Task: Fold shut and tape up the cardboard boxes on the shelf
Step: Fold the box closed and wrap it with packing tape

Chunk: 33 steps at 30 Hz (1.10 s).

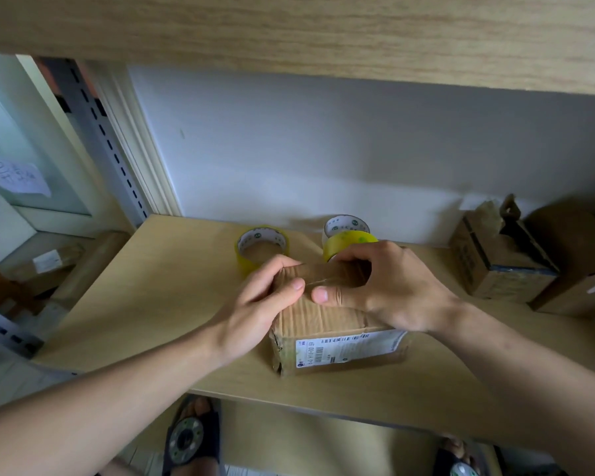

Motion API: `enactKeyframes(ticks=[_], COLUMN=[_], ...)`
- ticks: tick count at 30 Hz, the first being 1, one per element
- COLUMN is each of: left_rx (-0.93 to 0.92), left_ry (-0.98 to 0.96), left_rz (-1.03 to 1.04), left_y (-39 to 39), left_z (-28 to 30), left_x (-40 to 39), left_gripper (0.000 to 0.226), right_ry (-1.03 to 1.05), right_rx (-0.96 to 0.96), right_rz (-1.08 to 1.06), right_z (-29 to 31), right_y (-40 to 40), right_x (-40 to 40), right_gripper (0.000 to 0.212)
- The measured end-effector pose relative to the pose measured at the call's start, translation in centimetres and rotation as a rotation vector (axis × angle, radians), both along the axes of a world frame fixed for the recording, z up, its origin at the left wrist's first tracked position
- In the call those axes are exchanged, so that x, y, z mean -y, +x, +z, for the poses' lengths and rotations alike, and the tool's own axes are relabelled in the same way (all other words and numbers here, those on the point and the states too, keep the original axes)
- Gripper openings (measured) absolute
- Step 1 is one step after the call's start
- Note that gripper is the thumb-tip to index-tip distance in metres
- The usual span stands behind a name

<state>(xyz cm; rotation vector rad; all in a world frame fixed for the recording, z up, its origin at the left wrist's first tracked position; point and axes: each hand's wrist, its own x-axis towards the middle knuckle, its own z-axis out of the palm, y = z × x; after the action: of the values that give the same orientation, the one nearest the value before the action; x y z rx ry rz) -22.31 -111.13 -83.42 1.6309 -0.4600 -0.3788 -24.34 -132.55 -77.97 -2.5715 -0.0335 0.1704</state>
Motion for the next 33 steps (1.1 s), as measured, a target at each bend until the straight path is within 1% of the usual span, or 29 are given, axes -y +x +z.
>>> enactKeyframes(ticks=[2, 4, 8, 12, 15, 18, 20, 21, 24, 26, 28, 30, 31, 33], left_rx=[0.021, 0.01, -0.045, -0.053, -0.04, -0.05, -0.1, -0.123, -0.099, -0.058, -0.05, -0.065, -0.076, -0.077], left_ry=[0.007, -0.008, -0.048, -0.062, -0.054, -0.028, -0.011, 0.001, 0.089, 0.137, 0.121, 0.06, 0.03, 0.002], left_rz=[0.032, 0.058, 0.116, 0.146, 0.178, 0.204, 0.183, 0.171, 0.129, 0.083, 0.085, 0.099, 0.1, 0.114], left_y=[-0.2, -0.4, -0.5, -0.6, -0.7, -0.6, -0.5, -0.3, 0.4, 0.6, 0.6, 0.4, 0.3, 0.1], left_z=[-0.1, -0.1, -0.2, -0.1, -0.1, 0.0, 0.3, 0.4, 0.9, 1.2, 1.1, 0.9, 0.8, 0.6], left_x=[0.2, 0.6, 1.0, 1.2, 1.3, 1.3, 1.3, 1.3, 1.2, 1.4, 1.5, 1.6, 1.7, 1.7], left_gripper=[0.037, 0.031, 0.023, 0.019, 0.009, 0.012, 0.012, 0.014, 0.029, 0.036, 0.032, 0.022, 0.021, 0.024], right_ry=[0.019, 0.045, 0.104, 0.157, 0.178, 0.176, 0.181, 0.175, 0.15, 0.106, 0.046, 0.003, -0.016, -0.037], right_rx=[-0.004, -0.002, -0.003, 0.036, 0.051, 0.091, 0.123, 0.138, 0.158, 0.165, 0.169, 0.155, 0.147, 0.133], right_rz=[-0.003, -0.015, -0.055, -0.09, -0.095, -0.102, -0.114, -0.118, -0.123, -0.112, -0.087, -0.067, -0.064, -0.069], right_z=[0.2, 0.2, -0.3, -1.0, -1.4, -1.6, -1.6, -1.6, -1.9, -2.1, -2.2, -2.1, -2.2, -2.0], right_y=[0.0, 0.1, 0.6, 1.0, 1.0, 0.9, 1.0, 1.0, 1.0, 0.9, 0.8, 0.5, 0.4, 0.3], right_x=[0.1, 0.3, 0.4, 0.6, 0.6, 0.6, 0.5, 0.5, 0.5, 0.4, 0.3, 0.2, 0.1, 0.0], right_gripper=[0.066, 0.059, 0.057, 0.047, 0.04, 0.027, 0.017, 0.015, 0.017, 0.023, 0.037, 0.057, 0.064, 0.067])
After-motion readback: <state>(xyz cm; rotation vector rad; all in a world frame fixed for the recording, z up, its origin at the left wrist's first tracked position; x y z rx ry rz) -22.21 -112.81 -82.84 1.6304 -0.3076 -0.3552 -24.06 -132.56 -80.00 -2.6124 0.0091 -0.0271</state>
